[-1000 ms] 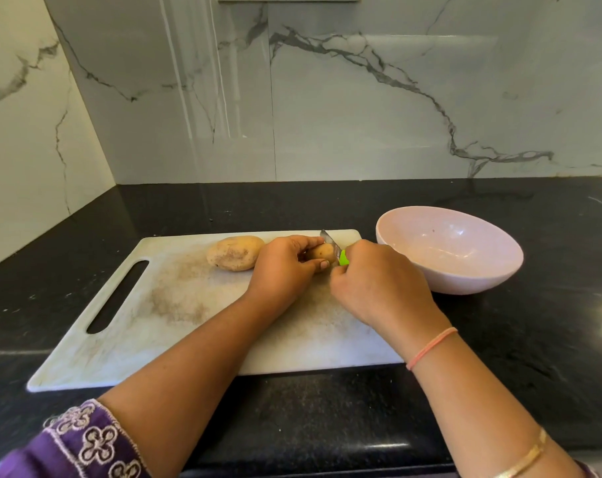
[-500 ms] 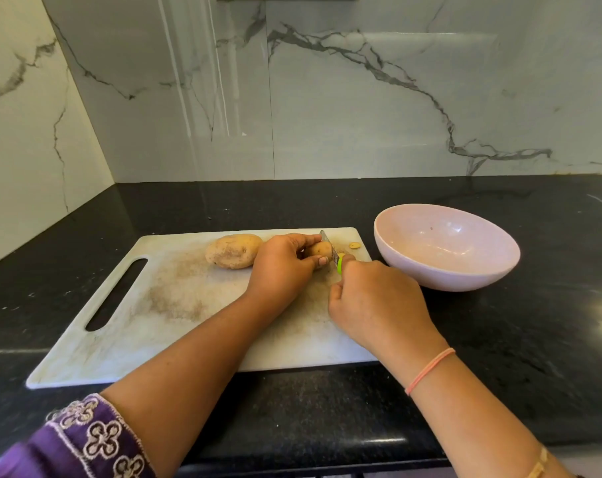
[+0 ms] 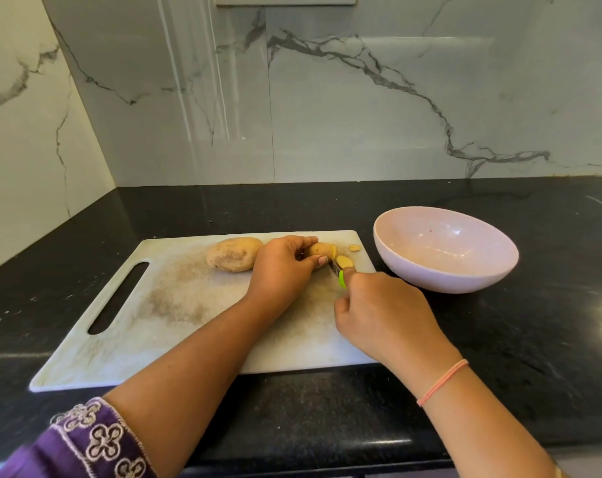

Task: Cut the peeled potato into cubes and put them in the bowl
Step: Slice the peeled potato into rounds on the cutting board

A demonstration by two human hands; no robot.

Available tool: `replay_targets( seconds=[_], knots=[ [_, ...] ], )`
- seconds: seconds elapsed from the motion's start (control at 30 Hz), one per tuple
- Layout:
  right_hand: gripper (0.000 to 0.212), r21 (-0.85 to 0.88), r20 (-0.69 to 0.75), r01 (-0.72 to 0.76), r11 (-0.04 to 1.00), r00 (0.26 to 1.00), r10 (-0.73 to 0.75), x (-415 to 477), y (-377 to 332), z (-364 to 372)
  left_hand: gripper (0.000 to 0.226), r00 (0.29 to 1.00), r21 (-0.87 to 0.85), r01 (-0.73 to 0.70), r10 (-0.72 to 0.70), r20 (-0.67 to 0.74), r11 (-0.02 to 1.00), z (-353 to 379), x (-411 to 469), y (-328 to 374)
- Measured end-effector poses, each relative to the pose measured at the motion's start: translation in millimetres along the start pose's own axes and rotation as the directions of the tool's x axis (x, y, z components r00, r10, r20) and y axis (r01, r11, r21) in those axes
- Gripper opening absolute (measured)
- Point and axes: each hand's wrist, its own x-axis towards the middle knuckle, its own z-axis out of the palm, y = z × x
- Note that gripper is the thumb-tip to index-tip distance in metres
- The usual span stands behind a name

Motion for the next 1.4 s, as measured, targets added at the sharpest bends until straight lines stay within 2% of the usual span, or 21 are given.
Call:
replay_targets(
  seconds=[0.23,0.43,0.63,1.03,1.27,1.4],
  knots=[
    [0.038,0.01,-0.007,-0.002,1.0,1.0,0.002,-17.2,-0.7,-7.8,0.038,0.999,-0.013,0.049,-0.05,-0.022,0.999,-3.3,3.4,-0.6],
    [0.039,0.204,0.057,-0.158,0.966,0.987,0.149,-20.9,11.6,-23.5,0.042,1.0,0.044,0.024,-0.024,0.006,0.999,-3.1,-0.6,0.0],
    [0.043,0.35,-0.099,-0.154,0.924,0.975,0.2,-16.0,8.7,-16.0,0.045,0.999,0.079,0.02,-0.024,0.045,0.997,-9.7,-0.4,1.8],
    [0.04,0.315,-0.143,-0.093,0.944,0.979,0.144,9.2,-3.6,0.4,0.044,0.997,0.038,0.0,-0.002,0.071,0.999,-9.8,1.5,0.4],
    [0.042,0.142,-0.214,-0.058,0.988,0.973,0.088,16.8,-7.1,5.4,0.043,0.998,0.011,-0.007,0.006,0.065,1.0,-9.1,1.3,-1.5],
    [0.04,0.101,-0.198,-0.056,0.993,0.977,0.075,20.4,-9.2,5.7,0.042,0.999,0.015,-0.007,0.006,0.051,1.0,-7.3,2.1,-1.4]
  ],
)
